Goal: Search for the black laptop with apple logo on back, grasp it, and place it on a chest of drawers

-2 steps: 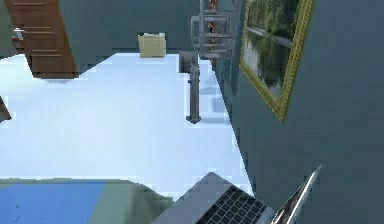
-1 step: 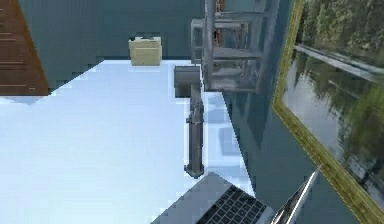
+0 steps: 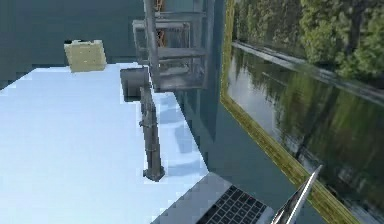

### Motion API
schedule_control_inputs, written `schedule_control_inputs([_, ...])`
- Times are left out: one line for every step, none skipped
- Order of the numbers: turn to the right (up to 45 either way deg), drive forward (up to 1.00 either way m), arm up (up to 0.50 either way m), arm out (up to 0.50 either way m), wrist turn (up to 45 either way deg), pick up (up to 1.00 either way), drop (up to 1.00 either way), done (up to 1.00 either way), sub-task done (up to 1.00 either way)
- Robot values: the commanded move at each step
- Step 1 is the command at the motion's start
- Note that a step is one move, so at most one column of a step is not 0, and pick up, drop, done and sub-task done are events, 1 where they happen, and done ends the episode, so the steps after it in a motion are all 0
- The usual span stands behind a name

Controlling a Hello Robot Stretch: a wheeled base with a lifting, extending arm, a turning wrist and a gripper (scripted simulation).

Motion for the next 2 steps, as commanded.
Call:
schedule_control_inputs([0.0, 0.05, 0.00, 0.00, 0.0, 0.00, 0.00, 0.00, 0.00])
schedule_control_inputs([-15.0, 0.00, 0.00, 0.00, 0.0, 0.00, 0.00, 0.00, 0.00])
